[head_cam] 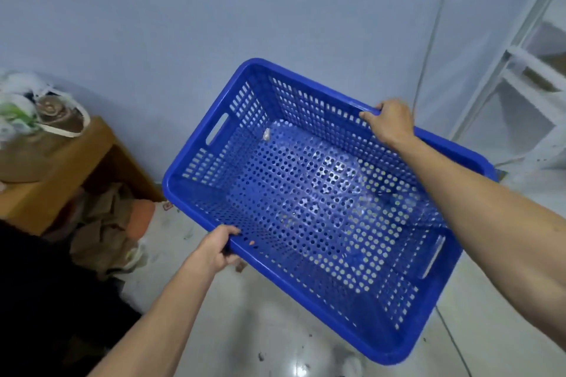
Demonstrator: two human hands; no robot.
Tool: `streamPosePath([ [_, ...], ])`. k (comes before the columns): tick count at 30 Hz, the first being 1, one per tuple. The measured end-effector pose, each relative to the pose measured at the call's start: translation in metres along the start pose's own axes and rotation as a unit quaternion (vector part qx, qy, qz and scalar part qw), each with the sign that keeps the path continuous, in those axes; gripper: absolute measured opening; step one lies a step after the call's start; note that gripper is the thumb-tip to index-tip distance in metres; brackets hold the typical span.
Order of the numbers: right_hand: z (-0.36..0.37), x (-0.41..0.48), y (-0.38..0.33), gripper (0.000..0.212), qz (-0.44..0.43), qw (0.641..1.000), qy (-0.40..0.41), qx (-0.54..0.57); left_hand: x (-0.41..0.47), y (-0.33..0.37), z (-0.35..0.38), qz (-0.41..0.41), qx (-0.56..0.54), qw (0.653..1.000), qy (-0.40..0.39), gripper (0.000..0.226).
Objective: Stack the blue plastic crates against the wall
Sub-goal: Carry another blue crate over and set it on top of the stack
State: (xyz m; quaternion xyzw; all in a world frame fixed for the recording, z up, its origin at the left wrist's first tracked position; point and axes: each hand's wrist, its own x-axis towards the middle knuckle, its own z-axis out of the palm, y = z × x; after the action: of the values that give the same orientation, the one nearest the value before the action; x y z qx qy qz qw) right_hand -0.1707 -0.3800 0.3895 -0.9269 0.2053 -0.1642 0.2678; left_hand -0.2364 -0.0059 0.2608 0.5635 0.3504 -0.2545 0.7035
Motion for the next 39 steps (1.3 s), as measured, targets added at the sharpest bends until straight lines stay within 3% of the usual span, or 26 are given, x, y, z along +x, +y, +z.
streamPosePath([
  [10,0.063,0.151,-0.081,0.044,-0.125,0.991,-0.048,-0.013,0.067,0.056,0.033,-0.012,-0.111,0.993,0.033,0.009],
  [19,0.133,0.258,-0.135,0.049,-0.163,0.983,-0.059,-0.068,0.142,0.128,0.055,-0.020,-0.135,0.990,0.022,0.010],
  [25,0.173,0.327,-0.140,0.049,-0.169,0.978,-0.060,-0.106,0.178,0.157,0.081,-0.023,-0.131,0.991,0.022,0.022],
  [30,0.208,0.381,-0.142,0.055,-0.205,0.968,-0.071,-0.122,0.190,0.158,0.109,-0.031,-0.161,0.986,0.035,0.017],
  [39,0.252,0.427,-0.142,0.046,-0.203,0.963,-0.120,-0.129,0.196,0.173,0.131,-0.010,-0.184,0.981,0.063,0.034],
])
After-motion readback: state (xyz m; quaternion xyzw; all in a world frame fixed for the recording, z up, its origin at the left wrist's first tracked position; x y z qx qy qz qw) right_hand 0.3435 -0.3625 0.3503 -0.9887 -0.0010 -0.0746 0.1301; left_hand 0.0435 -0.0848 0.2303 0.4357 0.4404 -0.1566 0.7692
